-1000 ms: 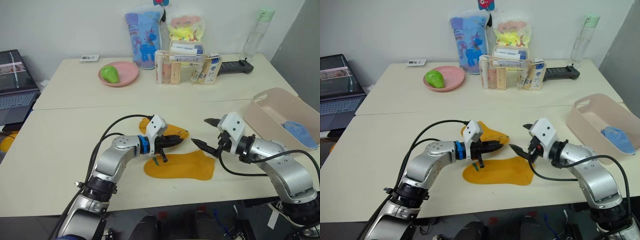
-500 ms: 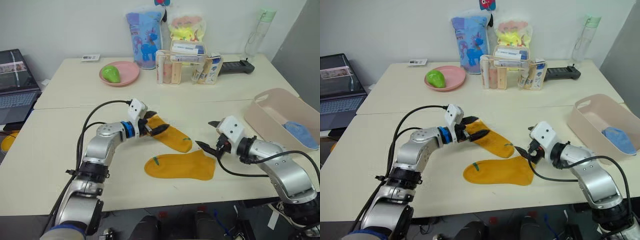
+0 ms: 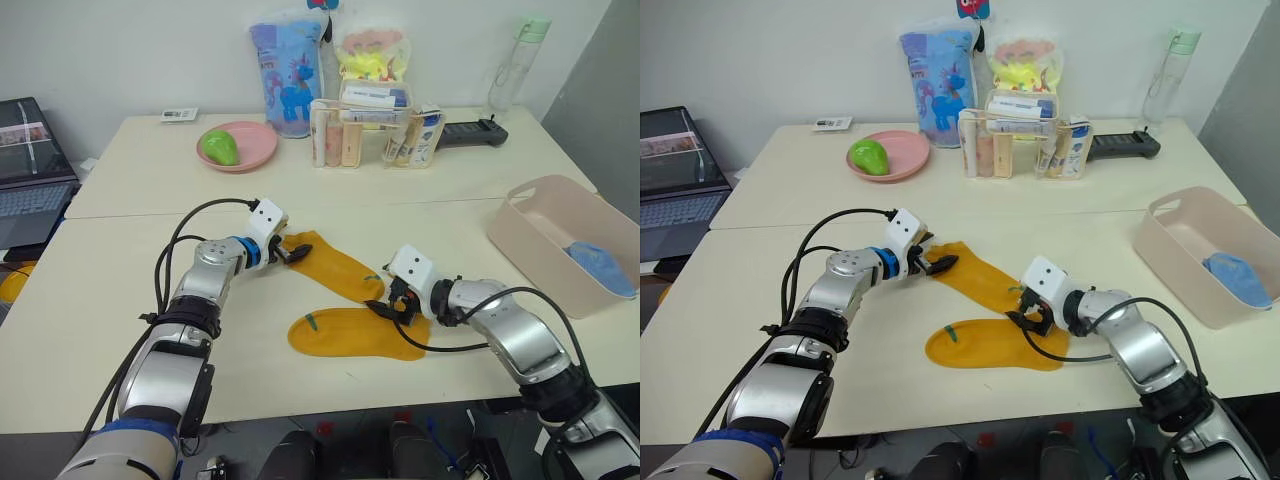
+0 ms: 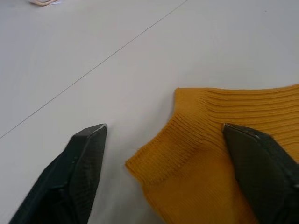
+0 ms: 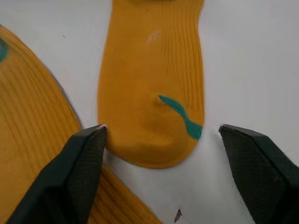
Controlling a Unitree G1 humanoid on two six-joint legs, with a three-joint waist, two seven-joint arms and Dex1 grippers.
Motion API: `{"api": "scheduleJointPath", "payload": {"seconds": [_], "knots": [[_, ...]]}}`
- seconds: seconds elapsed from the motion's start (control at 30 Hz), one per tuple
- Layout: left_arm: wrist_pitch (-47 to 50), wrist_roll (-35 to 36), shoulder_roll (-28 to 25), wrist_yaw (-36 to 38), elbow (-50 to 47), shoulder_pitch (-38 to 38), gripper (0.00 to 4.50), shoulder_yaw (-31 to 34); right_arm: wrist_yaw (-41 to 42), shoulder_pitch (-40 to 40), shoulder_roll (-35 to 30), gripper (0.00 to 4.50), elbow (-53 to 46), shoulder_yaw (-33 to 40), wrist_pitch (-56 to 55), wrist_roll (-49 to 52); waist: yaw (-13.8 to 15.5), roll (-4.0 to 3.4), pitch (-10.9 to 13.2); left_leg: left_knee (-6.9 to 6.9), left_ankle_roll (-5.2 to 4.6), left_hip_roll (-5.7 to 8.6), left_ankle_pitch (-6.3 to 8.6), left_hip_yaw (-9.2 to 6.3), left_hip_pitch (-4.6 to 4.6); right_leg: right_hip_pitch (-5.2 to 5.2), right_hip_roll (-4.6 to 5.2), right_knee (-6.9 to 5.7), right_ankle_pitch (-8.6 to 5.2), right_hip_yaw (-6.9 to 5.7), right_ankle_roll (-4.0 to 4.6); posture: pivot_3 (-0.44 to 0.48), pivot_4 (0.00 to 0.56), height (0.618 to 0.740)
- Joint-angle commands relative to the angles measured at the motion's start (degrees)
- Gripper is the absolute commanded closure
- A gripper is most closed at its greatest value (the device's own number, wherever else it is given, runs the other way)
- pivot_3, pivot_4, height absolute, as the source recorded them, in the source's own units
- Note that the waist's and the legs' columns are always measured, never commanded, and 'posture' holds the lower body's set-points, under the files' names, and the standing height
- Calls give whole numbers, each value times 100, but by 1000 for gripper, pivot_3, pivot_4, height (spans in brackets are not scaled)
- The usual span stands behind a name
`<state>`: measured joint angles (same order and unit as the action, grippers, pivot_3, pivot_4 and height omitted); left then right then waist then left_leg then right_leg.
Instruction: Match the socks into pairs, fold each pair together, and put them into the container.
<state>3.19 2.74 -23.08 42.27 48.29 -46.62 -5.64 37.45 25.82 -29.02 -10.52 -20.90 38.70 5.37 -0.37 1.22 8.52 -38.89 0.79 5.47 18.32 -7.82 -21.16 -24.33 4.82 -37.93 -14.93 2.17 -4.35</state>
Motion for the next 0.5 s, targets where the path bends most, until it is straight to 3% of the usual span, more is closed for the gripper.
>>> {"api": "scheduleJointPath", "payload": {"seconds": [0.03, 0.3, 0.33, 0.5], "knots": [[-6, 7, -1, 83, -111, 8, 1634, 86, 58, 305, 148, 1695, 284, -139, -126, -178, -10, 0, 0, 0, 0, 0, 0, 0, 0, 0, 0, -1, 0, 0, 0, 0, 150, 740], [107, 37, -15, 166, -374, 116, 4227, 112, 180, 429, 108, 4500, 602, -63, -307, -340, -15, 0, 0, -1, 0, 1, 0, -3, 0, -2, 0, -1, 0, -3, 0, 0, 150, 740], [121, 43, -29, 166, -426, 152, 4475, 122, 216, 409, 43, 4500, 612, -33, -363, -354, -15, 0, 0, -1, 0, 0, 0, -2, 0, -2, 0, -1, 0, -3, 0, 0, 150, 740], [748, 344, -178, 462, -1315, 636, 4475, 258, 286, 404, -250, 4500, 599, 100, -622, -449, -27, 0, 0, 0, 0, 0, 0, -1, -1, -4, 1, -1, 0, -2, 0, 0, 150, 740]]}}
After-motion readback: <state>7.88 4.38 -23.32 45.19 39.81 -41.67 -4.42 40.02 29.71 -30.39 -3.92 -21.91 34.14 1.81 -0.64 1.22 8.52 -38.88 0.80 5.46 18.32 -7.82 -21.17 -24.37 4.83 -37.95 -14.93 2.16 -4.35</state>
